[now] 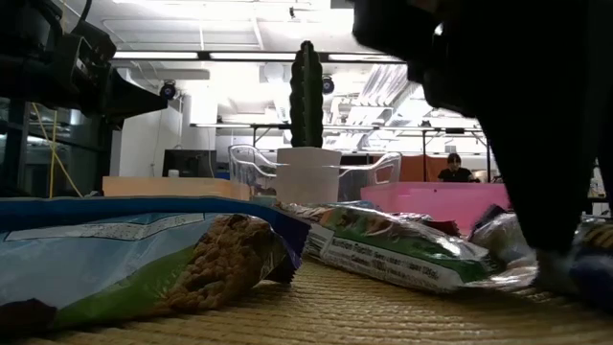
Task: Pick and place Granola Bars by type
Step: Put the blue granola bar into the orange bin
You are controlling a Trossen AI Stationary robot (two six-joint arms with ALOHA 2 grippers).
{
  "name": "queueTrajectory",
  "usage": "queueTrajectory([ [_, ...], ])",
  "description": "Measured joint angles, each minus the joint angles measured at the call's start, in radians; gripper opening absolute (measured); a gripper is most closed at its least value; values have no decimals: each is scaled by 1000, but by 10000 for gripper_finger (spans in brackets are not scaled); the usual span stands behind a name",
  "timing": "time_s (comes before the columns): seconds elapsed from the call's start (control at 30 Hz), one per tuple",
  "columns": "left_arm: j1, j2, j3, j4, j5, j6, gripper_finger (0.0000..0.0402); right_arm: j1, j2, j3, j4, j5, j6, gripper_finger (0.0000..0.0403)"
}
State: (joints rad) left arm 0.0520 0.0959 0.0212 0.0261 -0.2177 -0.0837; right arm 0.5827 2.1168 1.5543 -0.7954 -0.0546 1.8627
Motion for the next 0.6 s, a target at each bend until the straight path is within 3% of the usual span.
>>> queueTrajectory([
  [0.37, 0, 0, 0, 0, 0, 0, 1, 0, 39, 5, 63, -35, -2, 222],
  [0.6, 0, 0, 0, 0, 0, 0, 1, 0, 41, 2, 56, -50, -3, 171],
])
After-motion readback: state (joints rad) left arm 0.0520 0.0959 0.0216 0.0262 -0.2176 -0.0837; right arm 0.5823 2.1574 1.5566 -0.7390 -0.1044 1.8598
